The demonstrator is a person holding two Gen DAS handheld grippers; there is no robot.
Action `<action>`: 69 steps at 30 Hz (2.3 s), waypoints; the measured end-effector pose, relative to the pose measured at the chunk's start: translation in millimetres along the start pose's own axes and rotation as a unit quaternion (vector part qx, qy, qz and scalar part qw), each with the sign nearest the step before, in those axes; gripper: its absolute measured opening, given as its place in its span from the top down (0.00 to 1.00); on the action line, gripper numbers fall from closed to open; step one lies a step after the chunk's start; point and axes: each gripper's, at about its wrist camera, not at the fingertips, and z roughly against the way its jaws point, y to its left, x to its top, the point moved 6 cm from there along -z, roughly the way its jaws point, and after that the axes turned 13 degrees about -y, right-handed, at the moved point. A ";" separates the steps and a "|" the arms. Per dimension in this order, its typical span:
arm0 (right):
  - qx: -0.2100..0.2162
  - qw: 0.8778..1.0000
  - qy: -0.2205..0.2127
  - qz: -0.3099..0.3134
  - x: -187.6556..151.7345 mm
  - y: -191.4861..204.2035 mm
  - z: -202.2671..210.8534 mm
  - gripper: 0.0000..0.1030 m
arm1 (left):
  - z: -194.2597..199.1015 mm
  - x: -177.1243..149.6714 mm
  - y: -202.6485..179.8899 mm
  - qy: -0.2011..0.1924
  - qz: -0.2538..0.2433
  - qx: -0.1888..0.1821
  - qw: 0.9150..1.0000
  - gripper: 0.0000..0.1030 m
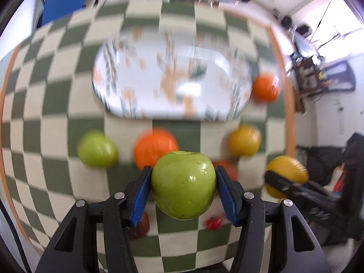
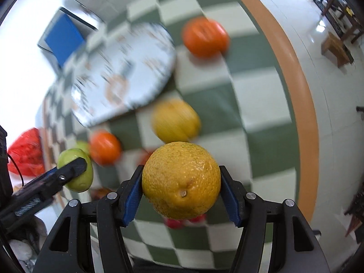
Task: Organize fruits
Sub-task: 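Place the yellow citrus on the plate with the right tool while the left places the green apple, then withdraw both tools from the plate back over the table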
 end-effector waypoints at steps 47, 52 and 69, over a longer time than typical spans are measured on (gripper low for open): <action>-0.113 0.986 -0.056 0.113 112.5 92.5 -59.0 0.07 | -37.2 129.1 51.6 -0.041 -0.045 0.099 0.993 0.16; -0.118 0.982 -0.081 0.125 87.0 91.4 -14.1 0.07 | 5.6 99.3 51.5 -0.078 -0.051 0.114 0.989 0.16; -0.103 0.967 -0.170 0.161 16.7 109.2 144.2 0.07 | 147.7 25.6 14.9 -0.173 -0.053 0.103 0.978 0.16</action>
